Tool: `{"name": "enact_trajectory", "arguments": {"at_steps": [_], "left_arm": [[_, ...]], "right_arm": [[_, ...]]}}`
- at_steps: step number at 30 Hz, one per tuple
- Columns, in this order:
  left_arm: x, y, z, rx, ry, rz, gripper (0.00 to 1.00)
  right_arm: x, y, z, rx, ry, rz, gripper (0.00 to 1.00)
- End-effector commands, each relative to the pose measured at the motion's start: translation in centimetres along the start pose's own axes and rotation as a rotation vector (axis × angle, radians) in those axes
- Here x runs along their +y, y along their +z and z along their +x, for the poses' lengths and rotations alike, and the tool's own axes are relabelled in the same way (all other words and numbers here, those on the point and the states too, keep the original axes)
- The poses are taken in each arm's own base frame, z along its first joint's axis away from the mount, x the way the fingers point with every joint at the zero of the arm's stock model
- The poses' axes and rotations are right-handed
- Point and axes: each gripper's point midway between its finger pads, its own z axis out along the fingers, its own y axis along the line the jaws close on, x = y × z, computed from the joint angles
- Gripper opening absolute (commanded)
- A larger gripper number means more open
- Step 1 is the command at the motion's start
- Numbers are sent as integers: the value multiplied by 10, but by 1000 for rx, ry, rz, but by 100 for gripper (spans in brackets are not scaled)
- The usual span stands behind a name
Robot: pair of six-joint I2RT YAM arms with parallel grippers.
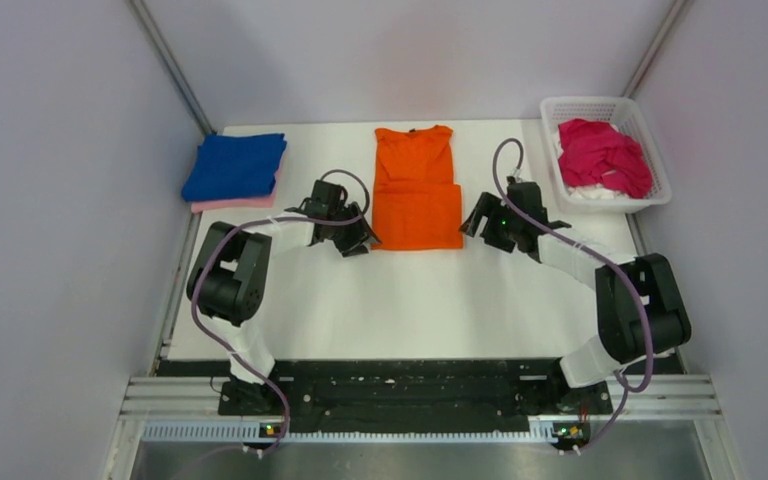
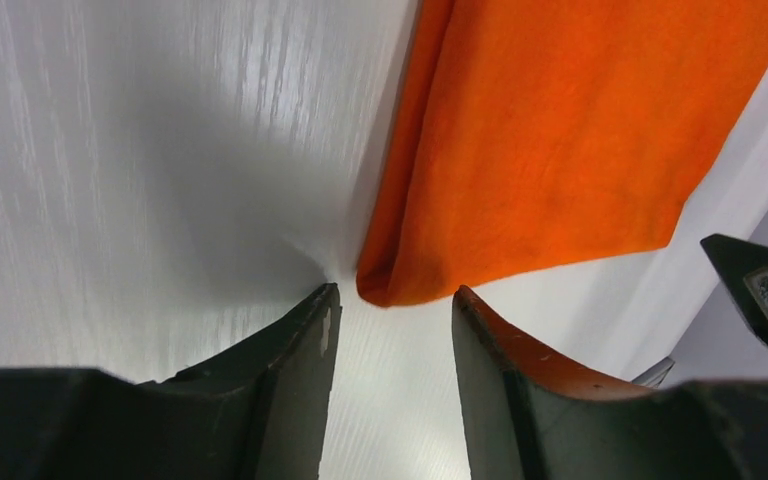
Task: Fold and stack the t-shirts
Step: Grab one side of the 2/3 rectangular tshirt with both arms
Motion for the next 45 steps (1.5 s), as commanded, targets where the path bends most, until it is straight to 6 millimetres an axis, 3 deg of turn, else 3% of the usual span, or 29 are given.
{"name": "enact_trajectory", "arguments": {"at_steps": [1, 5, 8, 9, 10, 16, 19, 25, 29, 31, 36, 40, 41, 42, 45], "left_arm": [[14, 21, -10, -37, -19, -69, 49], [18, 27, -9, -32, -29, -78, 40], [19, 27, -9, -27, -18, -88, 15], [19, 26, -8, -26, -15, -88, 2], [20, 26, -8, -27, -9, -89, 0], [26, 24, -2, -28, 2, -89, 0], [25, 23, 0, -30, 2, -82, 0], [23, 17, 0, -59, 18, -59, 0], [22, 10, 1, -89, 33, -38, 0], [21, 6, 3, -95, 40, -28, 0], [23, -10, 17, -105, 55, -19, 0], [30, -37, 40, -125, 69, -25, 0], [30, -47, 47, -126, 79, -22, 0], [34, -70, 62, -115, 99, -37, 0], [21, -111, 74, -145, 134, 12, 0]], "right_arm": [[17, 5, 1, 21, 5, -78, 73], [18, 15, 3, 36, 13, -92, 64], [17, 23, 10, 66, 14, -99, 57], [16, 26, 11, 72, 13, -96, 56], [16, 29, 13, 80, 13, -97, 55], [14, 42, 21, 110, 20, -96, 46], [14, 46, 26, 119, 20, -91, 34], [13, 50, 40, 144, 30, -103, 21], [17, 53, 43, 149, 41, -131, 0], [23, 50, 45, 159, 39, -156, 0], [34, 26, 62, 199, 15, -180, 0], [41, -12, 90, 264, -12, -209, 0], [42, -23, 98, 284, -17, -220, 0], [56, -52, 110, 317, -45, -307, 0], [73, -90, 113, 334, -86, -423, 0]]}}
